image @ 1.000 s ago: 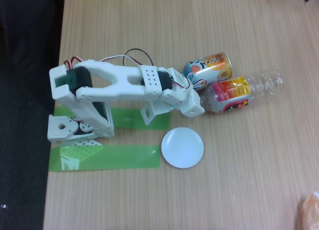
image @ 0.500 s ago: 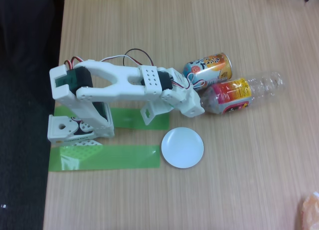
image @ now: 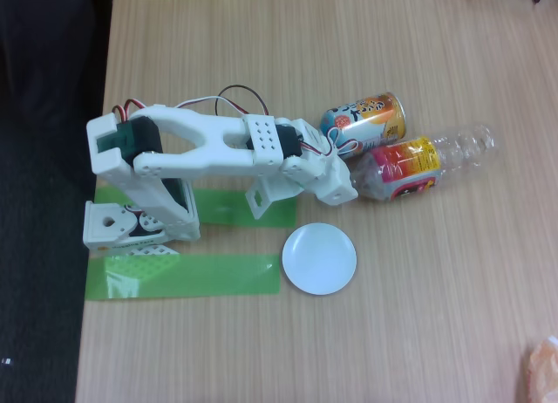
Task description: Pick up the plastic bottle and stand it up on the white place
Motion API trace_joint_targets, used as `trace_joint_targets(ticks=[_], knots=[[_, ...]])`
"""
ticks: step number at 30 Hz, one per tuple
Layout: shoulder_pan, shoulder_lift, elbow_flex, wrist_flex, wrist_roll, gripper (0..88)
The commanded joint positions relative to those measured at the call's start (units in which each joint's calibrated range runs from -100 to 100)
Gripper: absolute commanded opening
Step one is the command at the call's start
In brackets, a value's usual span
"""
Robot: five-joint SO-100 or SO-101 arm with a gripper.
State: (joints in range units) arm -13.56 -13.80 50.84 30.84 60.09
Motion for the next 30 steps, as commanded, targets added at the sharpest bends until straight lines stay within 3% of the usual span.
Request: trace_joint_targets(ticks=[1, 30], knots=[[-0.3, -0.2, -0.5, 0.2, 0.1, 12.3], [0.4, -10.8, -3.3, 0.3, -0.2, 11.9]])
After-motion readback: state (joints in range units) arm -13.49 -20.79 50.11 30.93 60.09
